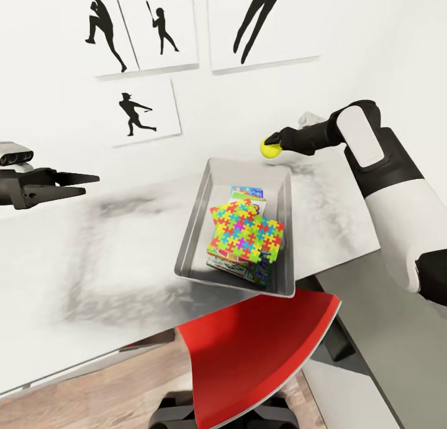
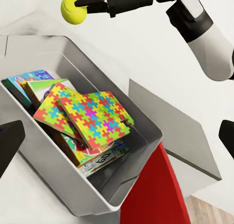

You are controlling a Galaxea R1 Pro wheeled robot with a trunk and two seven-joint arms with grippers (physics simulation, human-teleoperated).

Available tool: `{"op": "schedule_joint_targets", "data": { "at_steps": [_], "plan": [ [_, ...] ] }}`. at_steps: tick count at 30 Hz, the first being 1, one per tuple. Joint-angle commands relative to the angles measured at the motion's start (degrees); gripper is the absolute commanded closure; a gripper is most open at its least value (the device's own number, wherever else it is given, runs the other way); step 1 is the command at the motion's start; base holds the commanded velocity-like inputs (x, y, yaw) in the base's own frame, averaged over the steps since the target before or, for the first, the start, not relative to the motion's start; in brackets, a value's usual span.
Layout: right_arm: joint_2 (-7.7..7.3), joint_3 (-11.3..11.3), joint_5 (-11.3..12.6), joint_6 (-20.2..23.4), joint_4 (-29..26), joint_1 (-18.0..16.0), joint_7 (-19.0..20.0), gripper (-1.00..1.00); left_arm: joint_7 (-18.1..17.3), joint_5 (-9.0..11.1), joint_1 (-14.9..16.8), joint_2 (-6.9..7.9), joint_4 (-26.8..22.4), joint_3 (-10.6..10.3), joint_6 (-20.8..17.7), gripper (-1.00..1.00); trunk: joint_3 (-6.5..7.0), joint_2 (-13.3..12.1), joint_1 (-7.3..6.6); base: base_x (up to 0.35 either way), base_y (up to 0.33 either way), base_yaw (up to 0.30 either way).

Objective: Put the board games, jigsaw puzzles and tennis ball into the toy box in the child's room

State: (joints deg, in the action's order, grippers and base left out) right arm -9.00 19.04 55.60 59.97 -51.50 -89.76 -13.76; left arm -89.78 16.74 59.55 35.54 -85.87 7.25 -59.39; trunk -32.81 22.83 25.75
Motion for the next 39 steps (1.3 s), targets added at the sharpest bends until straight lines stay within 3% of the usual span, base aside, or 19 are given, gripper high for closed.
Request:
{"op": "schedule_joint_targets", "data": {
  "at_steps": [1,3,9,12,16,21,28,30,33,35,39],
  "plan": [
    [-0.09,0.87,1.12,0.03,-0.03,-0.06,-0.73,1.0,-0.22,-0.03,0.04,0.04,0.0,-0.03,-0.61,-1.0,0.01,0.09,0.04,0.0,0.0,0.0],
    [-0.17,2.87,2.25,0.03,-0.05,-0.06,-0.71,1.0,-0.22,-0.04,0.04,0.05,0.0,-0.04,-0.61,-1.0,0.21,0.09,0.04,0.0,0.0,0.0],
    [-0.95,9.94,11.73,0.03,-0.09,-0.06,-0.74,1.0,-0.22,-0.03,0.04,0.06,0.0,-0.04,-0.61,-1.0,0.78,0.09,0.04,0.0,0.0,0.0],
    [-1.3,12.06,13.94,0.03,-0.15,-0.06,-0.73,1.0,-0.22,-0.01,0.04,0.06,0.0,-0.04,-0.61,-1.0,1.07,0.09,0.04,0.0,0.0,0.0],
    [-1.64,12.86,14.66,0.03,-0.15,-0.06,-0.74,1.0,-0.22,-0.04,0.04,0.04,0.0,-0.04,-0.61,-1.0,1.45,0.09,0.04,0.0,0.0,0.0],
    [-3.18,13.02,14.83,0.03,-0.17,-0.06,-0.74,1.0,-0.22,-0.03,0.04,-0.01,0.0,-0.12,-0.61,-1.0,1.92,0.09,0.04,0.0,0.0,0.0],
    [-2.67,13.17,14.18,0.03,-0.36,-0.06,-1.62,1.0,-0.22,-0.03,0.04,-0.03,0.0,-0.13,-0.61,-1.0,2.59,0.09,0.04,0.0,0.0,0.0],
    [-2.35,14.3,13.77,0.03,0.02,-0.06,-4.16,1.0,-0.22,-0.04,0.02,-0.03,0.0,-0.13,-0.61,-1.0,2.78,0.09,0.04,0.0,0.0,0.0],
    [-1.63,17.44,13.47,0.03,1.47,-0.06,-11.51,1.0,-0.22,-0.04,-0.02,-0.03,0.0,-0.2,-0.61,-1.0,3.07,0.09,0.04,0.0,0.0,0.0],
    [0.13,18.48,13.38,0.03,3.51,-0.06,-16.64,1.0,-0.22,-0.04,-0.03,-0.03,0.0,-0.21,-0.61,-1.0,3.25,0.09,0.04,0.0,0.0,0.0],
    [1.86,18.91,13.32,0.03,4.99,0.01,-19.36,1.0,-0.22,-0.04,-0.04,0.0,0.0,-0.15,-0.61,-1.0,3.4,0.09,0.04,0.0,0.0,0.0]
  ]
}}
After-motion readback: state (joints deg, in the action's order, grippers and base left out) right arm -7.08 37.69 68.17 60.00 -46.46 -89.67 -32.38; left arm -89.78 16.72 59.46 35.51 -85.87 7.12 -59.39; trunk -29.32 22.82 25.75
